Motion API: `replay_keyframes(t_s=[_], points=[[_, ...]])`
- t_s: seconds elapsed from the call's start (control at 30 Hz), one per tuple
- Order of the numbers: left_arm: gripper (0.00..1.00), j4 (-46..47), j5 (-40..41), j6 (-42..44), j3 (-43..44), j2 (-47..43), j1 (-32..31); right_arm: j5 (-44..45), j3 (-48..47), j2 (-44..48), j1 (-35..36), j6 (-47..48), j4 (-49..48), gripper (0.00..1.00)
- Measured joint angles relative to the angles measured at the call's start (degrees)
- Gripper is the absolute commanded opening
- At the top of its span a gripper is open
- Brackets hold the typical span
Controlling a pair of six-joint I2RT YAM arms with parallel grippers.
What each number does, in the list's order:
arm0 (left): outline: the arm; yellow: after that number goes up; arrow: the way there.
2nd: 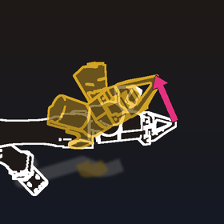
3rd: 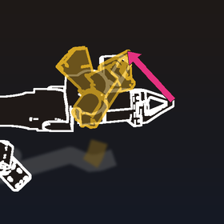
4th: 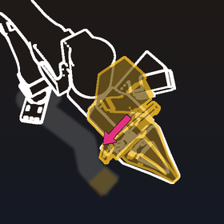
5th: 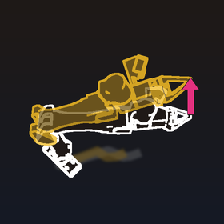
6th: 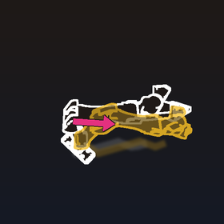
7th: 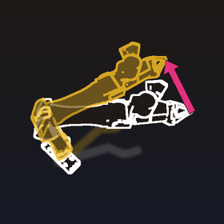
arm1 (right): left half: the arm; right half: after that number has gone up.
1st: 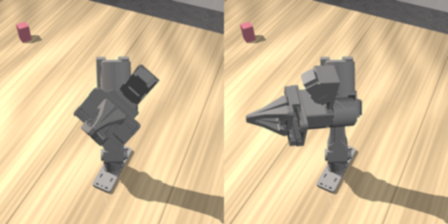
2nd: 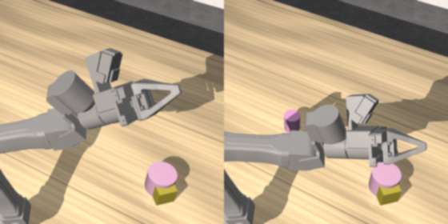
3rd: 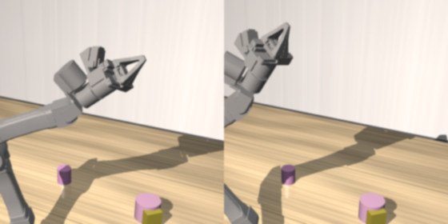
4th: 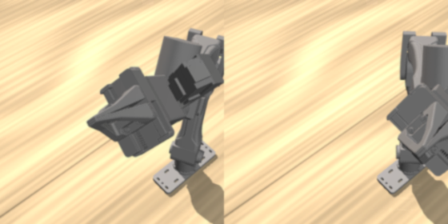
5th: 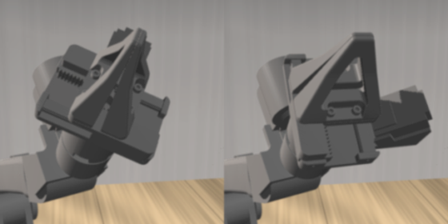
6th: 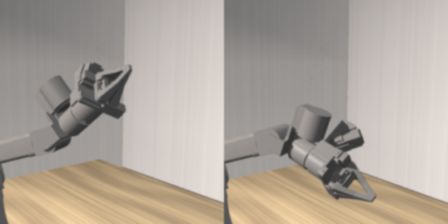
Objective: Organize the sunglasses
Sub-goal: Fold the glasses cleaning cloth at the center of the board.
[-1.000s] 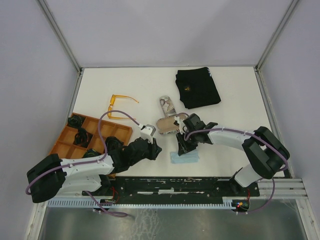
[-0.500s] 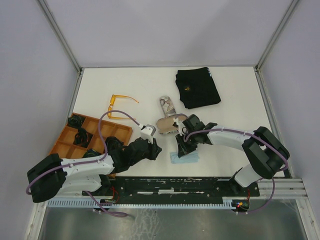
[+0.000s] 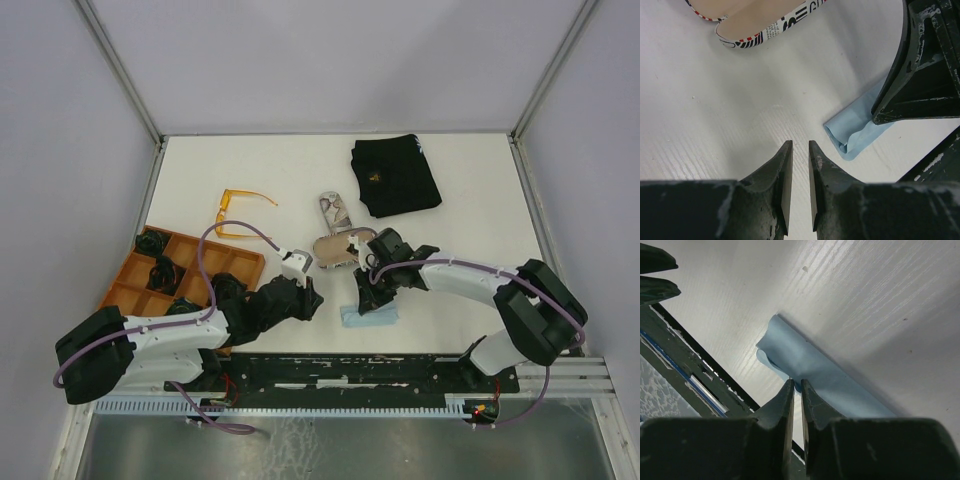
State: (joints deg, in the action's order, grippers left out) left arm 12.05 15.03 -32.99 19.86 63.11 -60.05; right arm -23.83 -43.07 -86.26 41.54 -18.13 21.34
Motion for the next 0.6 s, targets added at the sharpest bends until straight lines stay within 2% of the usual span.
replay_keyframes(t_s=[0.6], points=[[0.25,0.0,-0.04,0.0,0.0,0.09,0.24,-0.96,2.34,1.57,2.34,-1.11,0.11,0.18]])
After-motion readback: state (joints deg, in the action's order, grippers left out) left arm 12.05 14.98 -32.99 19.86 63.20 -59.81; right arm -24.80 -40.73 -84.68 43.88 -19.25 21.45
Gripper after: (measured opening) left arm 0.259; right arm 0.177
